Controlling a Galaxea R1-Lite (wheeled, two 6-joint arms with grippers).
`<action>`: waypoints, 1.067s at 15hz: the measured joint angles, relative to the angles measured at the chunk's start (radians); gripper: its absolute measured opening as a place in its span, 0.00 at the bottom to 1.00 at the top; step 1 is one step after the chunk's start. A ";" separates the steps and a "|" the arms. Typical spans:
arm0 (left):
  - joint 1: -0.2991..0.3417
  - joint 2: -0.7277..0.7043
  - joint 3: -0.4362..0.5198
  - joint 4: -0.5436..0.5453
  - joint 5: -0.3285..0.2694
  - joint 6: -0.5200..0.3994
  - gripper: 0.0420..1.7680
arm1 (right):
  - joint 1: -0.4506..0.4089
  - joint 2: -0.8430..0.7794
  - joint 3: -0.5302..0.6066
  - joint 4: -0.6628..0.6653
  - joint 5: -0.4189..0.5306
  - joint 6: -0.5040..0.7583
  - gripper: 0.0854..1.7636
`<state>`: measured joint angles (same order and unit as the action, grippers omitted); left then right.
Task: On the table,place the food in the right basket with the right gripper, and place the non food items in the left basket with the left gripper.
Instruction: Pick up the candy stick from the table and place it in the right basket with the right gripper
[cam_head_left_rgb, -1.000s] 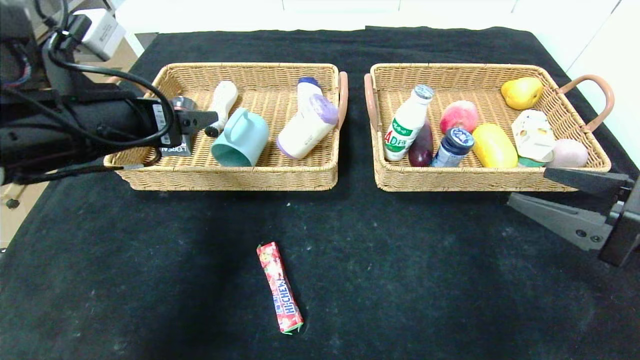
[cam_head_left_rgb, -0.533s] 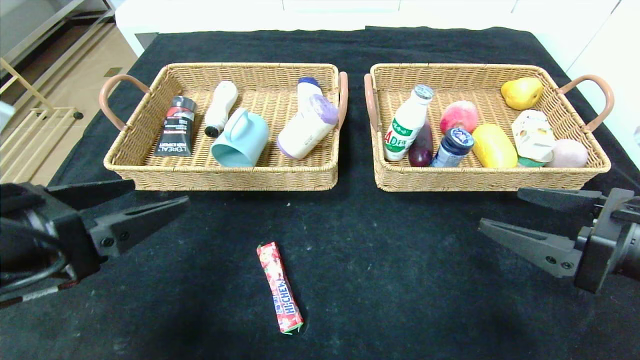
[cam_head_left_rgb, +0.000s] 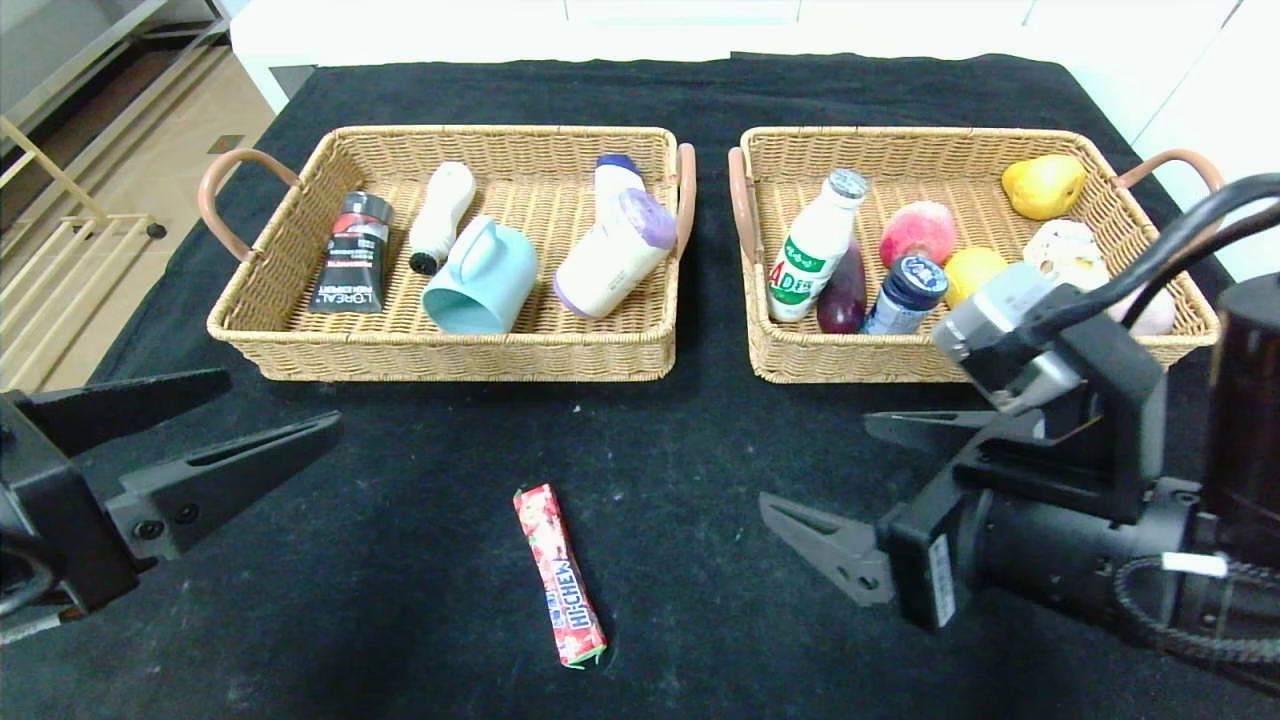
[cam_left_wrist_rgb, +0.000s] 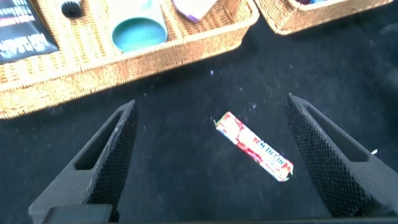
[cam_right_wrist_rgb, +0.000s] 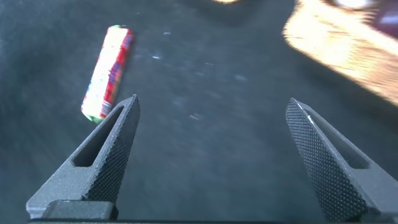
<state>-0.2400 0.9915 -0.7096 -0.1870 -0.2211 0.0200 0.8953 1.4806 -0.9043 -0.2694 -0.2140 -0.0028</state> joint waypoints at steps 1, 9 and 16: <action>0.001 -0.002 -0.002 0.000 0.000 0.000 0.96 | 0.051 0.044 -0.020 -0.011 -0.056 0.020 0.97; -0.002 -0.026 -0.018 0.004 0.002 0.001 0.96 | 0.275 0.400 -0.072 -0.382 -0.377 0.093 0.97; 0.000 -0.043 -0.028 0.004 0.005 0.001 0.97 | 0.356 0.585 -0.113 -0.490 -0.504 0.093 0.97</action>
<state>-0.2404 0.9481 -0.7374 -0.1828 -0.2160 0.0211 1.2517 2.0653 -1.0174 -0.7596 -0.7181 0.0904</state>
